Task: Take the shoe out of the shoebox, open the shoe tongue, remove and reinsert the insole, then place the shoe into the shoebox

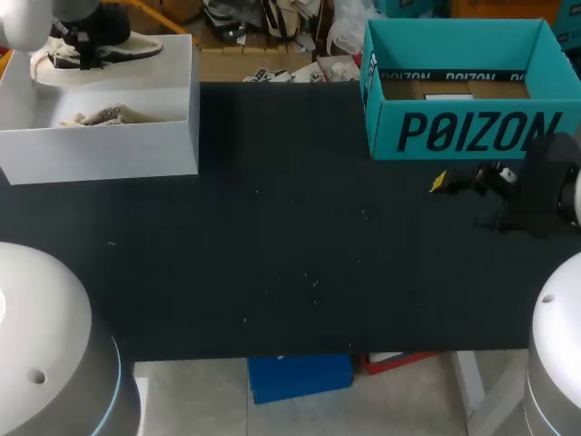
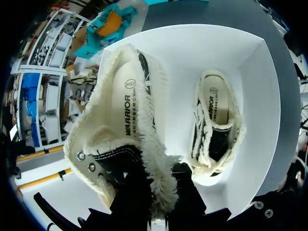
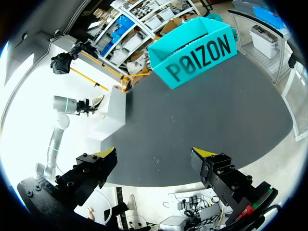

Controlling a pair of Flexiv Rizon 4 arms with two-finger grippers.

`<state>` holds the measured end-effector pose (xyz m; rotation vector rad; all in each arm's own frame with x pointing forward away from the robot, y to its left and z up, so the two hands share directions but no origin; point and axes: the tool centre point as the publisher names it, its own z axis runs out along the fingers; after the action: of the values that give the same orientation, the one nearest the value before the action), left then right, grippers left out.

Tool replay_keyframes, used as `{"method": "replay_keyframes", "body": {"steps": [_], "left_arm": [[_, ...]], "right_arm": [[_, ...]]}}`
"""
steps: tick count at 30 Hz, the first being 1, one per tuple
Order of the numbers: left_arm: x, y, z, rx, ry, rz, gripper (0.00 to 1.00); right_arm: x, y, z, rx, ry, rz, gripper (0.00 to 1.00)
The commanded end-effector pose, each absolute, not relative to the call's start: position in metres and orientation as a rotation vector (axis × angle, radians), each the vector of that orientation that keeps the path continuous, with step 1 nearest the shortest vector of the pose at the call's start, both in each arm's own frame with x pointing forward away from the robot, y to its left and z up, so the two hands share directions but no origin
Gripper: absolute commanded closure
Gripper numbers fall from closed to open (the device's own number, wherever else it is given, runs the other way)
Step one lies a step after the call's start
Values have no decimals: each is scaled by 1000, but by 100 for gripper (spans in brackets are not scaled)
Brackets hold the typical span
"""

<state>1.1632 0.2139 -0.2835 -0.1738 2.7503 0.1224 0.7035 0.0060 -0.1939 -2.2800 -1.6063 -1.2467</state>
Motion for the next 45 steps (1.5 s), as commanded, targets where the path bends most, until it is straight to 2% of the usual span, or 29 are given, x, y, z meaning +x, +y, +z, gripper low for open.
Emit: {"method": "replay_keyframes", "body": {"steps": [1, 41, 43, 45], "left_arm": [[1182, 216, -294, -172, 2768, 118, 100], [1182, 206, -366, -125, 2886, 186, 100], [1182, 206, -366, -130, 2889, 181, 80], [1182, 206, -365, -132, 2891, 179, 72]], "right_arm": [[704, 6, -193, -2281, -1607, -1244, 0], [704, 6, -193, -2281, -1607, -1244, 0], [704, 6, -193, -2281, -1607, -1244, 0], [704, 6, -193, -2281, -1607, -1244, 0]]}}
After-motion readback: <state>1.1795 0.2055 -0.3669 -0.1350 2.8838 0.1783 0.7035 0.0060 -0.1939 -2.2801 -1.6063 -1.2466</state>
